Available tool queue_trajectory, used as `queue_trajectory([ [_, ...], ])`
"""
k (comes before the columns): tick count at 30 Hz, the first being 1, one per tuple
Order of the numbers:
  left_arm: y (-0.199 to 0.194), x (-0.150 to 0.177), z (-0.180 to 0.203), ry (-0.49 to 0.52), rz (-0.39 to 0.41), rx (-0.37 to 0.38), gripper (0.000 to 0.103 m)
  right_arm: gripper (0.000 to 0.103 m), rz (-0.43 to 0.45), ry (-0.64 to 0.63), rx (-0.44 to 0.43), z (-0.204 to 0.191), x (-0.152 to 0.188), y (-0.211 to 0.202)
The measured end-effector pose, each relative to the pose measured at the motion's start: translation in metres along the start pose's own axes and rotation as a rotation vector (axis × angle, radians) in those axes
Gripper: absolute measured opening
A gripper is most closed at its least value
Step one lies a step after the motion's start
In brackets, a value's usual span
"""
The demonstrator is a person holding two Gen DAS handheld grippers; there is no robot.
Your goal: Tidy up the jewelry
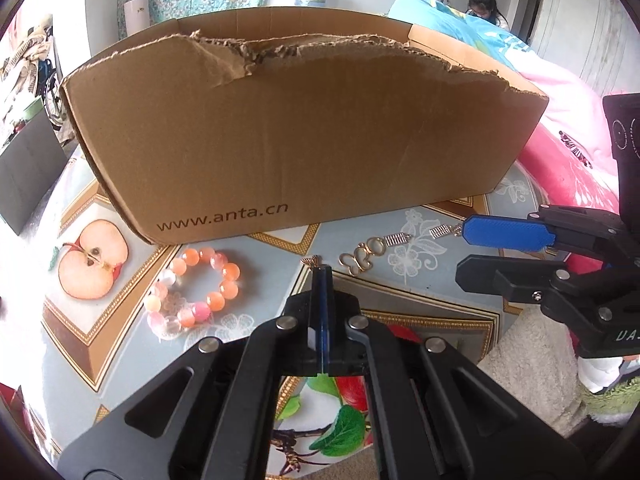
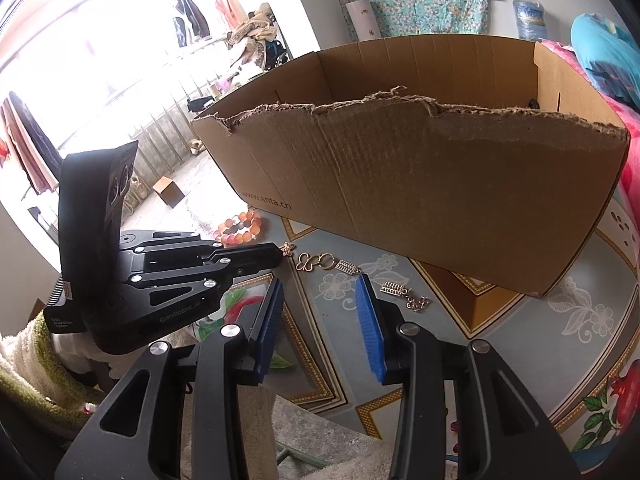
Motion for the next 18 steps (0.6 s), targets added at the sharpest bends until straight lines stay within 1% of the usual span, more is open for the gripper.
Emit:
queue_trajectory([
  [2,-0.003,0.004,0.001,-0.011,0.002,0.008,0.0,0.039,-0.01,0.01,0.018,0.004,0.002,0.001],
  [3,-0.005,0.006,0.002,-0.015,0.004,0.011,0.0,0.044,-0.018,0.017,0.037,0.008,0.004,0.001],
  [4,-0.006,0.009,0.003,-0.018,0.005,0.013,0.0,0.054,-0.026,0.016,0.075,0.014,0.006,0.001],
  [5,-0.008,0.01,0.003,-0.019,0.008,0.016,0.0,0.057,-0.031,0.006,0.116,0.019,0.008,0.001],
  [6,-0.009,0.012,0.004,-0.018,0.012,0.017,0.002,0.057,-0.032,-0.01,0.159,0.025,0.009,-0.001],
  [7,-0.01,0.013,0.005,-0.017,0.016,0.017,0.005,0.058,-0.031,-0.025,0.206,0.032,0.01,-0.002],
  [8,-0.011,0.014,0.005,-0.018,0.022,0.021,0.008,0.065,-0.03,-0.037,0.259,0.038,0.012,-0.004],
  [10,-0.013,0.014,0.007,-0.019,0.033,0.027,0.02,0.074,-0.036,-0.033,0.326,0.05,0.014,-0.007],
  [11,-0.013,0.014,0.009,-0.015,0.039,0.025,0.024,0.076,-0.043,-0.016,0.34,0.057,0.016,-0.008],
  [13,-0.013,0.013,0.012,-0.003,0.047,0.017,0.037,0.08,-0.044,0.013,0.371,0.068,0.018,-0.008],
  [14,-0.012,0.013,0.014,0.002,0.05,0.014,0.04,0.086,-0.046,0.013,0.393,0.072,0.018,-0.008],
  [15,-0.012,0.013,0.016,0.008,0.051,0.011,0.045,0.089,-0.056,0.009,0.414,0.076,0.019,-0.007],
  [16,-0.011,0.012,0.019,0.014,0.052,0.009,0.048,0.095,-0.06,0.003,0.427,0.078,0.019,-0.007],
  [18,-0.01,0.012,0.022,0.026,0.054,0.001,0.052,0.097,-0.063,0.018,0.419,0.081,0.017,-0.005],
])
Point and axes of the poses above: each gripper's, at about its wrist camera, not at the fingertips, and y roughly the way its jaws point, z to its right, x to its underside, the point moved 9 cm from there along y, roughly the way its jaws point, and after that the axes turned 4 degrees about z, right-handed, at the moved point
